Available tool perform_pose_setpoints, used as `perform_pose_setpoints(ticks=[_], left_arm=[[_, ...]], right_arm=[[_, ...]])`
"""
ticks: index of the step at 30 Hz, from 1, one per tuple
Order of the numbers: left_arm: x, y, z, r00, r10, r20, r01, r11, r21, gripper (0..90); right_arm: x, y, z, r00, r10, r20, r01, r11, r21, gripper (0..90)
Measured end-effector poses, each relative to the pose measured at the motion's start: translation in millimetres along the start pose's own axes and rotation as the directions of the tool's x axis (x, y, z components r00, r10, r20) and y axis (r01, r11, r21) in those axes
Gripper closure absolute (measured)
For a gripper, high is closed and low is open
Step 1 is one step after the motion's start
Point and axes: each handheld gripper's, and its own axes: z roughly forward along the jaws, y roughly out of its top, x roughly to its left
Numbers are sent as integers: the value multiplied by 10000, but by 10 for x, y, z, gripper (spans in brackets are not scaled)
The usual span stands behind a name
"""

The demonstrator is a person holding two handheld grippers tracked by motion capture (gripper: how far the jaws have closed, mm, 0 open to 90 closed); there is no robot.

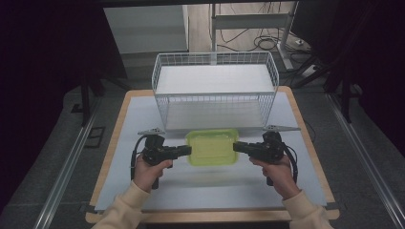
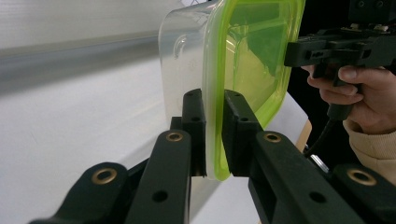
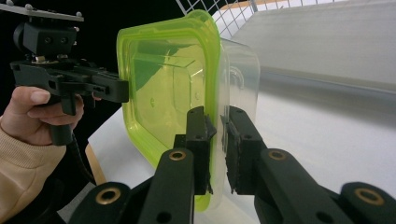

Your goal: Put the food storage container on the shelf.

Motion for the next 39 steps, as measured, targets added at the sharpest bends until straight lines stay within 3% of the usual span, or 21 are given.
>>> perform_pose_setpoints(ticks=[16,25,39], left_arm=[[3,189,-36,9998,183,5,-183,9997,-130,807],[-27,288,-64,9997,237,4,-237,9995,-201,808],[-151,527,-119,9975,676,-213,-684,9969,-401,808]], right_arm=[[64,204,-31,9989,-410,209,414,9990,-184,808],[76,281,-54,9992,-362,177,367,9989,-301,808],[106,477,-134,9985,-505,212,517,9967,-629,809]])
